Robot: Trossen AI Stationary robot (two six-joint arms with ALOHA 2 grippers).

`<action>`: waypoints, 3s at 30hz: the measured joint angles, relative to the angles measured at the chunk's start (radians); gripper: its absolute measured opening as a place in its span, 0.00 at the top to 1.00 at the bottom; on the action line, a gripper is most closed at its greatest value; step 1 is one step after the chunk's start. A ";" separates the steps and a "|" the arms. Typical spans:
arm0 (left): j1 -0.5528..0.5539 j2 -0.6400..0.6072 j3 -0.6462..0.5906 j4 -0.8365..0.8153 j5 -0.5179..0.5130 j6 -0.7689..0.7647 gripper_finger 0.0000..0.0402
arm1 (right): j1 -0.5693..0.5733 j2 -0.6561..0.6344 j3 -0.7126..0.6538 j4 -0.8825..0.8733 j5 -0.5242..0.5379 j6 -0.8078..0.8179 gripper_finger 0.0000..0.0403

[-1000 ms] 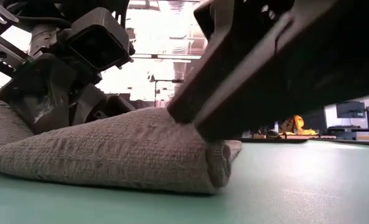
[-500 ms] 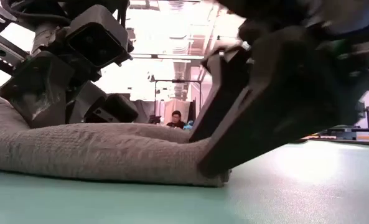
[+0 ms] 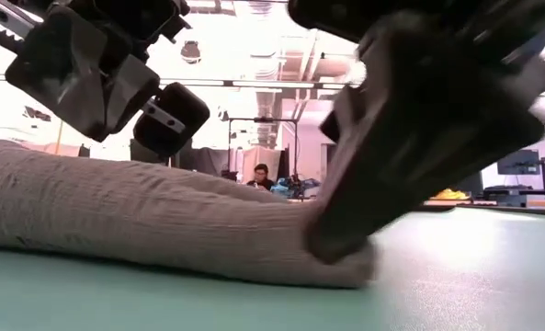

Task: Roll towel
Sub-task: Roll the gray towel

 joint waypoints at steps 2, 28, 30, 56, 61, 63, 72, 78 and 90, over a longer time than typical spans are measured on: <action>0.000 0.002 0.000 -0.009 -0.017 0.000 1.00 | 0.002 -0.013 -0.002 0.012 -0.022 0.033 0.90; -0.086 -0.012 -0.160 0.054 -0.105 -0.111 1.00 | 0.004 -0.031 0.000 0.103 -0.042 0.847 0.87; -0.086 -0.035 -0.161 0.054 -0.116 -0.100 1.00 | 0.017 -0.031 0.001 0.085 -0.030 0.898 0.87; -0.150 0.040 -0.159 0.034 -0.007 -0.186 1.00 | 0.002 -0.072 0.003 -0.091 0.070 1.159 0.87; -0.151 -0.023 -0.160 -0.005 -0.102 -0.134 1.00 | -0.042 -0.050 0.004 -0.149 -0.017 1.132 0.87; -0.149 -0.066 -0.161 -0.037 -0.126 -0.112 1.00 | -0.064 -0.047 0.004 -0.147 -0.049 1.101 0.87; -0.148 -0.275 -0.162 -0.147 -0.373 -0.052 1.00 | -0.145 -0.045 0.003 -0.132 -0.127 0.915 0.87; -0.158 -0.244 -0.161 -0.115 -0.355 -0.080 1.00 | -0.159 -0.044 0.001 -0.075 -0.146 0.887 0.87; -0.233 -0.030 -0.159 -0.062 -0.250 -0.212 1.00 | -0.164 -0.044 0.000 0.028 -0.225 0.821 0.87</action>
